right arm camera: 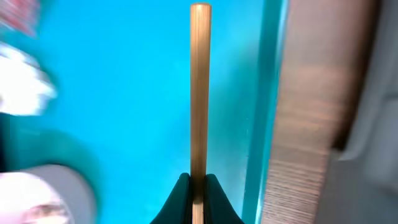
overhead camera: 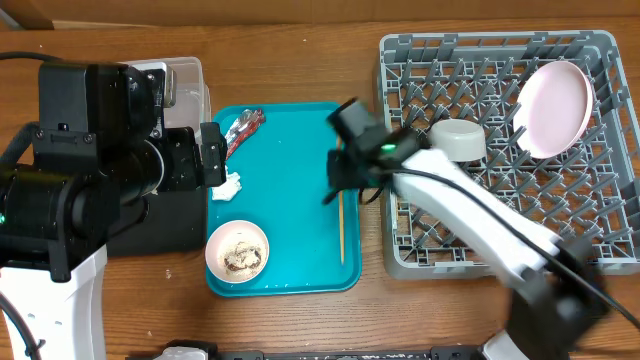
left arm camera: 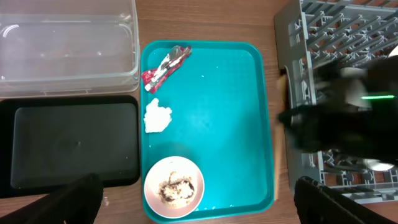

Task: Sort waste into correct bins and load items into the dishwasher
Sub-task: 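Carry the chopstick into the rack's left side and release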

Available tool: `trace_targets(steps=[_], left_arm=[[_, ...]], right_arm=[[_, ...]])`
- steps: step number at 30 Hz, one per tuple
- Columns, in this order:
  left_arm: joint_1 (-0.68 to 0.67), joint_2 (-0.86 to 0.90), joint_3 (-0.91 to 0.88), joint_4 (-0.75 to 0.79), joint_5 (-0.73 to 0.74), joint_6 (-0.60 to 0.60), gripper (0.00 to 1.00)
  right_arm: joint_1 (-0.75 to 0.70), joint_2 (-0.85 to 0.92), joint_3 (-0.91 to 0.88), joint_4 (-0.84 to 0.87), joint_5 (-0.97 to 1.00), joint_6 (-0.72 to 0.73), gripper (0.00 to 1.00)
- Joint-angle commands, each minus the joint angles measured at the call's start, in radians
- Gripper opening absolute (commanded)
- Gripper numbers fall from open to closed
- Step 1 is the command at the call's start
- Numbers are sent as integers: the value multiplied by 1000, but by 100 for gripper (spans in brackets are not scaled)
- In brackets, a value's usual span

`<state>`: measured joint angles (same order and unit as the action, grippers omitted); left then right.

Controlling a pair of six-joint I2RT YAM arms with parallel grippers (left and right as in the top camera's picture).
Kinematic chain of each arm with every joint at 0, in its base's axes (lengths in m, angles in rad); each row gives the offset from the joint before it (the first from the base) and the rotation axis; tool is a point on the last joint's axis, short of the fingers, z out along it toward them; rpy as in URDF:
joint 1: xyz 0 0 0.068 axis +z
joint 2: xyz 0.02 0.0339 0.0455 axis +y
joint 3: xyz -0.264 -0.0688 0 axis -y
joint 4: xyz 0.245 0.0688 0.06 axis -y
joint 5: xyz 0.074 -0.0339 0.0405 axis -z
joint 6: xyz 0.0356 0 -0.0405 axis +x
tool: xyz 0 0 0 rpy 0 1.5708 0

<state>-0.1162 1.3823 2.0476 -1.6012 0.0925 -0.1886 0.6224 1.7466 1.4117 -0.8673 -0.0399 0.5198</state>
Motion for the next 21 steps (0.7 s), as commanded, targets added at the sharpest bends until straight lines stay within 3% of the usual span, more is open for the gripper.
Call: trace_targets(steps=[1,10,19,21], left_arm=[[-2,3,8,1,-7,-18,100],[-2,3,8,1,-7,-17,100],[-2,3,8,1,-7,-17,100],[-2,3,8,1,-7,-17,100]], right_arm=[[-86,-166,43,2,127,-32,4],[-308,-147,14,-36,135,-227,4],[-323,-22,12,14,114,-361,5],[-323,-2,12,25,113,-360,25]])
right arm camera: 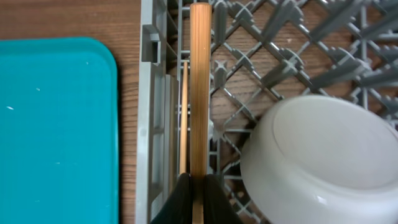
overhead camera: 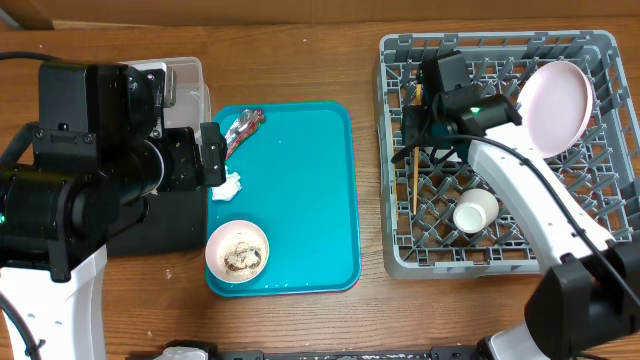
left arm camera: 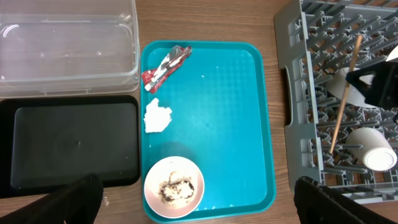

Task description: Sort waste into correct bins and load items into the dishwasher

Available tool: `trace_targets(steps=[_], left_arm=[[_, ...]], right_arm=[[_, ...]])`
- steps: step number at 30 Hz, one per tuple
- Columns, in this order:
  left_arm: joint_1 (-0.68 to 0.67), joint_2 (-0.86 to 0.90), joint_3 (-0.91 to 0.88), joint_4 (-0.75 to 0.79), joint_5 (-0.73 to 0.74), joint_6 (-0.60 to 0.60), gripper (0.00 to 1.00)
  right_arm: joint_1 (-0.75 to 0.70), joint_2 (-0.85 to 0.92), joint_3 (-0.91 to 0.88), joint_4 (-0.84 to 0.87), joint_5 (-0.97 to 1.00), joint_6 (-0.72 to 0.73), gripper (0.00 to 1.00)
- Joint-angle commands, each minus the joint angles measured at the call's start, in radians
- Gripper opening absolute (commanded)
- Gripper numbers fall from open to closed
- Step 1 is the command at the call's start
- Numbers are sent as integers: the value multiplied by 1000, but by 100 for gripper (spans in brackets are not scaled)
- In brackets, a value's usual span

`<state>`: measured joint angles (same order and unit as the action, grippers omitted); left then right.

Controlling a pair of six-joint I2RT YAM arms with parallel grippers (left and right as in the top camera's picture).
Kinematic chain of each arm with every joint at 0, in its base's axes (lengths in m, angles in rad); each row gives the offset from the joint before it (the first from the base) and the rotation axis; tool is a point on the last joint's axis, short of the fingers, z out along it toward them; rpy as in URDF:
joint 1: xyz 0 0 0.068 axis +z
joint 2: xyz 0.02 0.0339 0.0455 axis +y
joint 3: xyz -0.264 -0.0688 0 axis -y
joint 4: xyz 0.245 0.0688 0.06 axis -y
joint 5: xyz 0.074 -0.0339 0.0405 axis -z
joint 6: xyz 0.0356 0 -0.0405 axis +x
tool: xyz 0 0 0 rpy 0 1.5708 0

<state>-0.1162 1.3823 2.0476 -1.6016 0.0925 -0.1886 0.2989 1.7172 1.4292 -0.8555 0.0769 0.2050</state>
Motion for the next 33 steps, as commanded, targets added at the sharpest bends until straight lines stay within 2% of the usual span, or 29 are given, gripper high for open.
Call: trace_targets(steps=[1,2,4,6,11,13,18,23,29,33], left_arm=[[-2,3,8,2,-7,-17,100],[-2,3,8,2,-7,-17,100],[-2,3,8,2,-7,-17,100],[-2,3,8,2,-7,-18,100],[-2,3,8,2,-7,-17,100],[-2,3,8,2,-7,-17,100],[-2,3,8,2,-7,-17,100],[-2,3,8,2,-7,-18,100],[-2,3,8,2,-7,-17,100],[-2,3,8,2,-7,-18,100]], right_arm=[[3,28,-5,15,-3,-46,37],[3,28,-5,16,-3,-45,49],[4,13,13,-3,-30,-45,65],[8,-39,66,-55,-90,-44,78],[52,-195,136,-91,-152,-30,91],[77,-266,138,-91,-166,-30,100],[128,-421,138,-112,-174,-30,100],[133,-518,138,-279,-227,-31,100],[126,-591,137,-452,-87,-31,100],[126,-639,137,-469,19,-72,100]])
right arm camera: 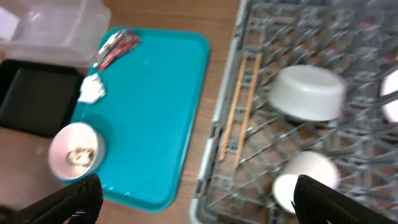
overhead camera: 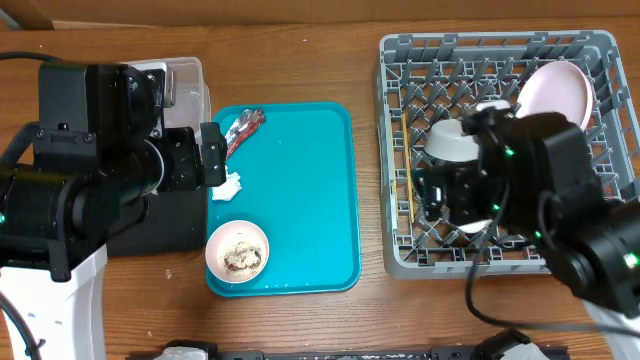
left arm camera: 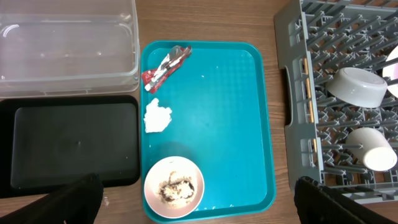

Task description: Sort waste into correct bins and load items into the dishwasher

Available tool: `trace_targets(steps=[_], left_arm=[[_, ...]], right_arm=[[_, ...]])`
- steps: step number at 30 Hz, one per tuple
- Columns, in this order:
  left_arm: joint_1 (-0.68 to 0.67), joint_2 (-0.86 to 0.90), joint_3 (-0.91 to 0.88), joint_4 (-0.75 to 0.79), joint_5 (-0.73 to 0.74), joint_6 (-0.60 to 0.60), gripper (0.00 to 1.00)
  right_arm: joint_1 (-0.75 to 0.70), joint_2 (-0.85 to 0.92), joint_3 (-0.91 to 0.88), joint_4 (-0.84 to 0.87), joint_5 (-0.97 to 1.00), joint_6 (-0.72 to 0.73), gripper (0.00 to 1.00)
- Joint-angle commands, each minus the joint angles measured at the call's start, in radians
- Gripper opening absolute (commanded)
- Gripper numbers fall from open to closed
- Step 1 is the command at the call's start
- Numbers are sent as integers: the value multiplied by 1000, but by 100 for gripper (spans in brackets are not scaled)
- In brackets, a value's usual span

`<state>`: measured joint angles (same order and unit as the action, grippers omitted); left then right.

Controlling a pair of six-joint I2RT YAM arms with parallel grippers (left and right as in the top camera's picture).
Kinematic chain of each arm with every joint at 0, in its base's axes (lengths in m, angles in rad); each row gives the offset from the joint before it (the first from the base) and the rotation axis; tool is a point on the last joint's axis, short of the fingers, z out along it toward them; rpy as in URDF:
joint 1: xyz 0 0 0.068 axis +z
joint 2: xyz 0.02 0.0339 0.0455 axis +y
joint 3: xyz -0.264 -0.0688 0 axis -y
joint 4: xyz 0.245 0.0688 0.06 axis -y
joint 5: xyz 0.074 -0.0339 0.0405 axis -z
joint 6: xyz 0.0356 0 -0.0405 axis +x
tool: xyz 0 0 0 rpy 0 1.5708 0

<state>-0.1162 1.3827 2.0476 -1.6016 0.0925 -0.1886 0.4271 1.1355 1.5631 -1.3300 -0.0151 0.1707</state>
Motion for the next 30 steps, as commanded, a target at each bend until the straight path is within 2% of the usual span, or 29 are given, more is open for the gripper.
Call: trace_targets(steps=[1,7,12,17,30], left_arm=[[-2,3,8,2,-7,-17,100],[-2,3,8,2,-7,-17,100],[-2,3,8,2,-7,-17,100],[-2,3,8,2,-7,-17,100],[-2,3,8,2,-7,-18,100]], right_arm=[[-2,-67,3,9,113,-53,100],[-44,-181,-35,159,127,-101,100],[-111,-306,-192,377,127,-100,100],[-186,-451,-479,599,165,-101,100],[-208,-824,-1111,892,145,-89,100]])
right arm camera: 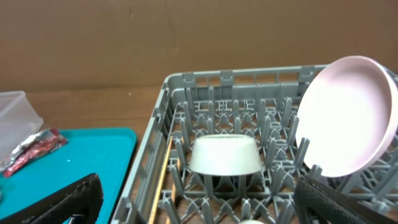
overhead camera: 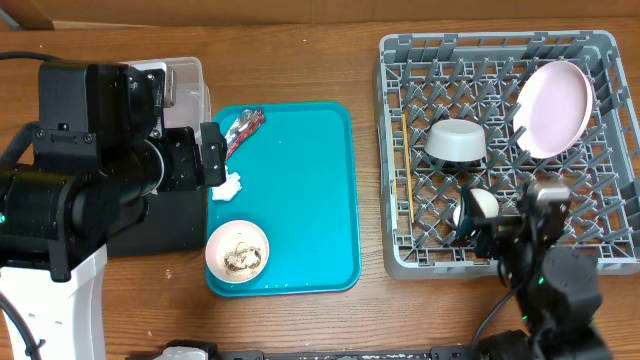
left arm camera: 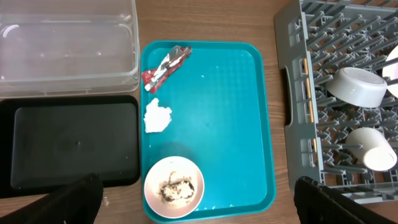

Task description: Sort waste into correct bins and load items into the dishwasher

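Observation:
On the teal tray [overhead camera: 300, 190] lie a pink bowl with food residue [overhead camera: 237, 250], a crumpled white tissue [overhead camera: 229, 184] and a red wrapper [overhead camera: 242, 127]. The grey dish rack [overhead camera: 392, 150] holds two chopsticks [overhead camera: 405, 185] along its left side, an upturned white bowl [overhead camera: 456, 140], a pink plate [overhead camera: 553, 95] and a white cup [overhead camera: 478, 208]. My left gripper [left arm camera: 199, 200] hangs open high above the tray, with nothing between its fingers [left arm camera: 78, 198]. By the rack's front edge, my right gripper [right arm camera: 202, 202] is open and empty, facing across the rack.
A clear plastic bin [left arm camera: 68, 40] and a black bin [left arm camera: 68, 143] sit left of the tray. The left arm's body [overhead camera: 90, 170] covers much of them from overhead. The right arm [overhead camera: 545, 275] stands at the table's front edge, right of the tray.
My right arm was over the rack's front middle, looking down on tray and rack. Now it is back at the table's front edge, looking level across the rack. Nothing else moved.
My right gripper was shut on a chopstick over the tray's right side. Then it held that chopstick over the rack's left side, beside another one. Later it was open above the rack, with both chopsticks lying inside. Now it is drawn back, empty.

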Available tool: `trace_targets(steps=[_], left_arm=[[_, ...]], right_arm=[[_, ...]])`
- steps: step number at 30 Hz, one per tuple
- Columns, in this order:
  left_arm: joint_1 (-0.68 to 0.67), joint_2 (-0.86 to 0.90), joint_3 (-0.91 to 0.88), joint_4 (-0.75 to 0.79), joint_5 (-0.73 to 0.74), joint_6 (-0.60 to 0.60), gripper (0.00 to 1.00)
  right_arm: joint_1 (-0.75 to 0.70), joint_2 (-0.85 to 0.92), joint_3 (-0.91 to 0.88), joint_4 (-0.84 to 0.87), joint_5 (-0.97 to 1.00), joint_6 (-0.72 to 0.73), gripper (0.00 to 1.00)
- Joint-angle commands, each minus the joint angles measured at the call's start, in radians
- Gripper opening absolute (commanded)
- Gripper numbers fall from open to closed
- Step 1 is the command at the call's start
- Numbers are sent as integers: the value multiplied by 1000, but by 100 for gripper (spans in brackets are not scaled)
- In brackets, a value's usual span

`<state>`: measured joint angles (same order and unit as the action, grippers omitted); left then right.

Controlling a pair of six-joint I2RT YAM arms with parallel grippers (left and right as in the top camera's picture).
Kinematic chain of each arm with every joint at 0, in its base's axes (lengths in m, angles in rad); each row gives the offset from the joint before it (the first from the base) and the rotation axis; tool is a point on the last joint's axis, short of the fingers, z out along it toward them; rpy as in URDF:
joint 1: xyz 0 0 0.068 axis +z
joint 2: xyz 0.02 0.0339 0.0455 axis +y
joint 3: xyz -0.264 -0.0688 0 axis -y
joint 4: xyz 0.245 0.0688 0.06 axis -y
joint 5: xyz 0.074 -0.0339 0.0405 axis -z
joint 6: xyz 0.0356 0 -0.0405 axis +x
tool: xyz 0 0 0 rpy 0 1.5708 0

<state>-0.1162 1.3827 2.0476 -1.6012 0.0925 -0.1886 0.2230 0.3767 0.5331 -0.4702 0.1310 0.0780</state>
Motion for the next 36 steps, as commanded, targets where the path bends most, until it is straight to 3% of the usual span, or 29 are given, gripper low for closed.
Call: trace_targets(steps=[1,13,36], left_arm=[[-2,3,8,1,-7,-17,100],[-2,3,8,1,-7,-17,100],[-2,3,8,1,-7,-17,100]], right_arm=[[-4,-99,-128,58,-1,4,100],[-3,-373,-458,229,-1,4,100],[0,-374,-467,259,0,3,100]])
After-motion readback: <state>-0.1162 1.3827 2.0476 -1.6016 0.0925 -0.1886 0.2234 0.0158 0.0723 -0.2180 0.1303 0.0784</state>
